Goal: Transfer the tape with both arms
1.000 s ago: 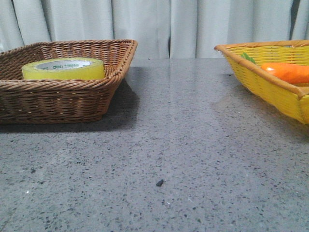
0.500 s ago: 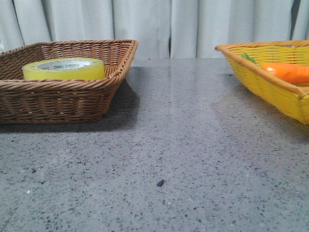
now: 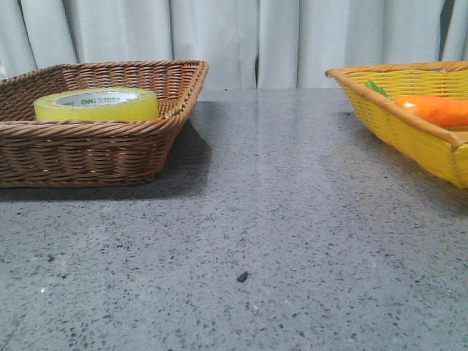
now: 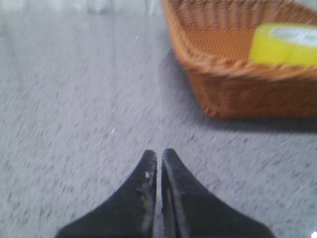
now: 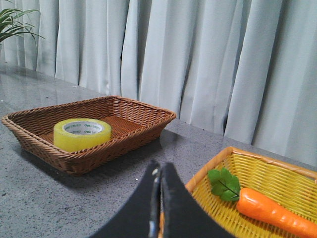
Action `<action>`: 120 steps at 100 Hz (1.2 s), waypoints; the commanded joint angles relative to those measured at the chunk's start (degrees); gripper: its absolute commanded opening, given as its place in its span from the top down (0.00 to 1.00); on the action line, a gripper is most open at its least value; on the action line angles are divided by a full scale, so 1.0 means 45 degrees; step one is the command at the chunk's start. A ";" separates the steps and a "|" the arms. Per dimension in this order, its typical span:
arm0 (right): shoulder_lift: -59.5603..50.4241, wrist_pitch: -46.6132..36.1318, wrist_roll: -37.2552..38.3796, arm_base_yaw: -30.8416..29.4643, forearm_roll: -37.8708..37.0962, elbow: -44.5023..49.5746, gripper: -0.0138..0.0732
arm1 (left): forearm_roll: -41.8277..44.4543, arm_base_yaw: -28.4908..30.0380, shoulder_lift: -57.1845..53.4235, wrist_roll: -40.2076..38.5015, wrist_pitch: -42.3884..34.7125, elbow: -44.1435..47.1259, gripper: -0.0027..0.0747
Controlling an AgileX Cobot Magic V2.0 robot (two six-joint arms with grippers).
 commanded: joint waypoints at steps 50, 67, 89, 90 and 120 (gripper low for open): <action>-0.0150 -0.0923 0.0020 -0.0058 -0.0328 -0.0283 0.93 | -0.0133 0.0038 -0.0394 -0.0101 -0.0533 0.0127 0.99; -0.0150 -0.0923 0.0020 -0.0058 -0.0328 -0.0283 0.93 | -0.0133 0.0038 -0.0394 -0.0101 -0.0533 0.0127 0.99; -0.0150 -0.0923 0.0020 -0.0144 -0.0328 -0.0097 0.93 | -0.0133 0.0038 -0.0394 -0.0101 -0.0533 0.0127 0.99; -0.0150 -0.0923 0.0020 -0.0173 -0.0328 -0.0095 0.93 | -0.0133 0.0038 -0.0394 -0.0101 -0.0533 0.0127 0.99; -0.0150 -0.3298 0.0020 -0.3057 0.0337 0.1840 0.93 | -0.0133 0.0038 -0.0394 -0.0101 -0.0533 0.0127 0.99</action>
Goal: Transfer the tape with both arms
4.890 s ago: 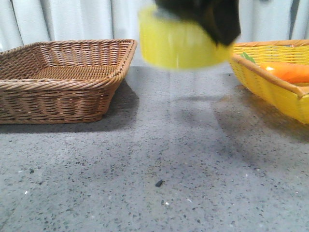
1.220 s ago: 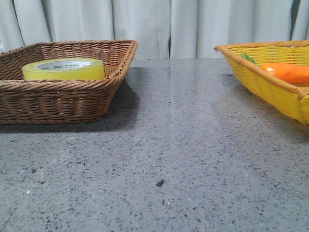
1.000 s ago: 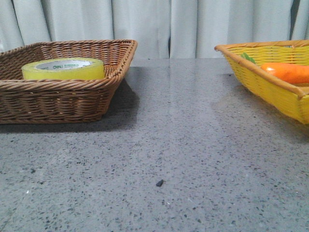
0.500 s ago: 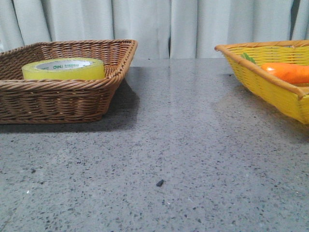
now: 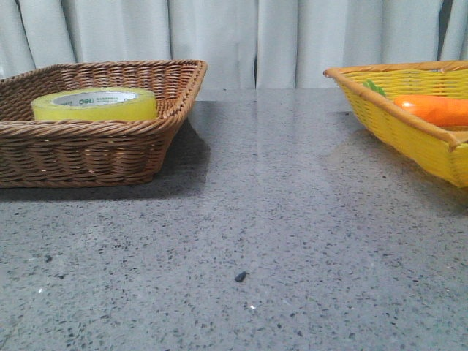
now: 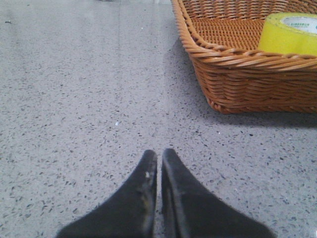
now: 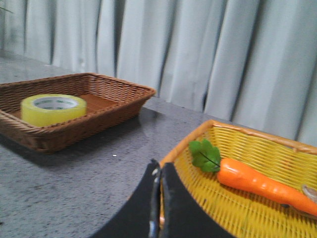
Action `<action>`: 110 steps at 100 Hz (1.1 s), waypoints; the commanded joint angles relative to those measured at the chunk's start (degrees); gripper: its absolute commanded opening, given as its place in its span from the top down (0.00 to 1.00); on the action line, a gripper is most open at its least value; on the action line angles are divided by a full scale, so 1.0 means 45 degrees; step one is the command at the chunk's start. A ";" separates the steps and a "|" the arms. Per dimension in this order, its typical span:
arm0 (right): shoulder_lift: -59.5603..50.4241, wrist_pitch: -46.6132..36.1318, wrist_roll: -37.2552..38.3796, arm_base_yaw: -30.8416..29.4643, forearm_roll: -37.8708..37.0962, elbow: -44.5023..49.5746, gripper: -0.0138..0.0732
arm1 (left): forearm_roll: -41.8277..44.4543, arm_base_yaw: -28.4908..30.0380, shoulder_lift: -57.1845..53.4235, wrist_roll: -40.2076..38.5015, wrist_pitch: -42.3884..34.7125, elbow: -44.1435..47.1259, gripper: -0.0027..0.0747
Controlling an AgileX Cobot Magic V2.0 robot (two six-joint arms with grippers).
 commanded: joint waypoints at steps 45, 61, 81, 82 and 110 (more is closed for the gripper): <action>-0.0150 -0.4080 -0.2344 -0.7387 0.5345 0.3282 0.93 | -0.0133 -0.0048 -0.0394 -0.0101 -0.0586 0.0127 0.99; -0.0172 -0.2307 -0.4511 -0.7884 0.6827 0.3254 0.93 | -0.0133 -0.0048 -0.0376 -0.0101 -0.0586 0.0127 0.99; -0.0222 -0.0198 -0.4587 -0.8090 0.6901 0.3277 0.93 | -0.0133 -0.0048 -0.0376 -0.0101 -0.0586 0.0127 0.99; -0.0222 -0.0139 -0.4587 -0.8090 0.6901 0.3277 0.93 | -0.0133 -0.0048 -0.0376 -0.0101 -0.0586 0.0127 0.99; -0.0222 0.0454 -0.4587 -0.8090 0.6854 0.3277 0.93 | -0.0133 -0.0048 -0.0376 -0.0101 -0.0586 0.0127 0.99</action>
